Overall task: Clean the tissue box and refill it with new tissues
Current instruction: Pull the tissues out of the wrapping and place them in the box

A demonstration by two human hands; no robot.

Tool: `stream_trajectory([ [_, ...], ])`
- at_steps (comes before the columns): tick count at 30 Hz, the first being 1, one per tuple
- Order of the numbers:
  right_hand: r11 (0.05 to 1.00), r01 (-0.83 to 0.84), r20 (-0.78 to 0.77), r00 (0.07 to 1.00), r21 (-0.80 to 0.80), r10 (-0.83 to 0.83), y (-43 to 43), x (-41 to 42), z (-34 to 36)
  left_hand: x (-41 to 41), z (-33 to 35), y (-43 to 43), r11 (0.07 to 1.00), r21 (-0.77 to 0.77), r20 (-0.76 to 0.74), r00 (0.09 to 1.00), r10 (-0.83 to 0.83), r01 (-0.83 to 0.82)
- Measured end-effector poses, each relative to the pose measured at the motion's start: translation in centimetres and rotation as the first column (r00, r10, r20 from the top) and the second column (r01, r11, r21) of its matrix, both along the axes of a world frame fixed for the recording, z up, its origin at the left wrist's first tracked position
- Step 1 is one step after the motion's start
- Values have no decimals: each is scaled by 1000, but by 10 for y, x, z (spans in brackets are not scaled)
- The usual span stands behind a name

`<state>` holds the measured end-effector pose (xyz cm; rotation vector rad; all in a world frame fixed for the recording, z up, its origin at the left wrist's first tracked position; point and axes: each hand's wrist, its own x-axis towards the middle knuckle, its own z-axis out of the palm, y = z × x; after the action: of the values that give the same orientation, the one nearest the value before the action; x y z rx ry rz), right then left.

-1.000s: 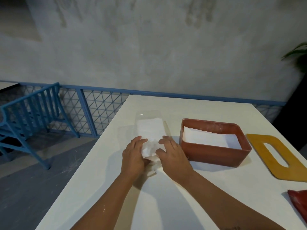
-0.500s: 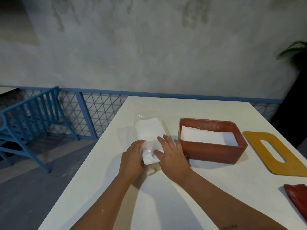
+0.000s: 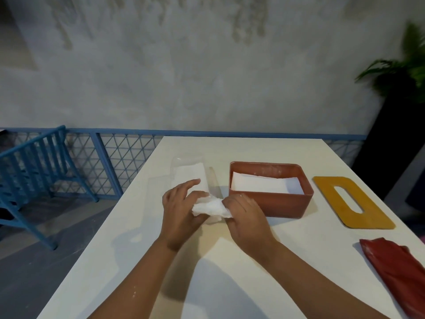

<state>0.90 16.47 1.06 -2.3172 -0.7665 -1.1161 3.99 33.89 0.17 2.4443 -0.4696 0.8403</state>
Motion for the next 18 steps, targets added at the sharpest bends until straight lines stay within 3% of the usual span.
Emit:
stream_trajectory([
  [5, 943, -23, -261, 958, 332, 116, -38, -17, 30, -7, 34, -22, 1000, 11, -183, 983, -22, 24],
  [8, 843, 80, -413, 894, 533, 176, -65, -24, 44, -12, 45, -36, 974, -226, -377, 922, -91, 4],
  [11, 753, 164, -497, 834, 637, 239, -95, -28, 48, -11, 50, -48, 883, -466, -472, 859, -199, -51],
  [15, 639, 223, -552, 744, 736, 377, -139, -29, 41, -14, 54, -72, 690, -720, -431, 826, -362, -74],
  [18, 620, 255, -604, 655, 742, 454, -165, -30, 28, -20, 44, -91, 585, -806, -413, 791, -451, -87],
])
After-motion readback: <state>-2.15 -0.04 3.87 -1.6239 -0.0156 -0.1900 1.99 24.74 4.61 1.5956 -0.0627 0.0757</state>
